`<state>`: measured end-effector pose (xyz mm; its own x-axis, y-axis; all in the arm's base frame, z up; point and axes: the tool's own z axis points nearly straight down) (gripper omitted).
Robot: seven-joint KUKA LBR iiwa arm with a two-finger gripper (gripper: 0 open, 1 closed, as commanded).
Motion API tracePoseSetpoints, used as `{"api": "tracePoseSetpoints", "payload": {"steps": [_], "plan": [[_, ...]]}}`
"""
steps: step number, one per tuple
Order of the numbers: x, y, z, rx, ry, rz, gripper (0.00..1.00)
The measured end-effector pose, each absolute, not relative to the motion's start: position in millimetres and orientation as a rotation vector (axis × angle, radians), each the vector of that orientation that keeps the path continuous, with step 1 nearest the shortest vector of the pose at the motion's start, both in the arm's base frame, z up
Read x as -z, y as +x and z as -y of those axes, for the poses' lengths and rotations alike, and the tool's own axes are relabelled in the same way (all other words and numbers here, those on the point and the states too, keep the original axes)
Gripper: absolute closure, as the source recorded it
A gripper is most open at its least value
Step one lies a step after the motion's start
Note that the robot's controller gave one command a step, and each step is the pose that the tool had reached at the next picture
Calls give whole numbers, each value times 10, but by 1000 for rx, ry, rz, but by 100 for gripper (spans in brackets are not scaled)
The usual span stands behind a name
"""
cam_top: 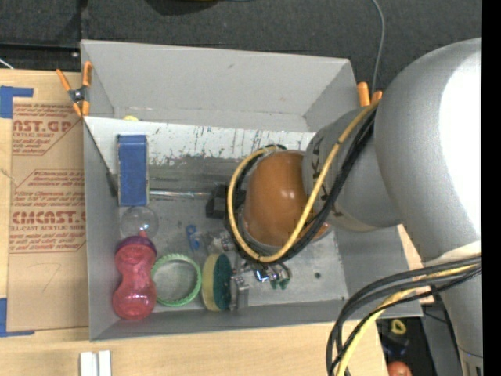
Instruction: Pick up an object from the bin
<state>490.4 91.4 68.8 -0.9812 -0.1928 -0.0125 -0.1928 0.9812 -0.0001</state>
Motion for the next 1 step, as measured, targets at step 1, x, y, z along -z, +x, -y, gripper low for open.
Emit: {"api": "tracePoseSetpoints", "payload": {"steps": [1], "plan": [[-698, 5303, -890, 5, -144, -3111, 100]]}}
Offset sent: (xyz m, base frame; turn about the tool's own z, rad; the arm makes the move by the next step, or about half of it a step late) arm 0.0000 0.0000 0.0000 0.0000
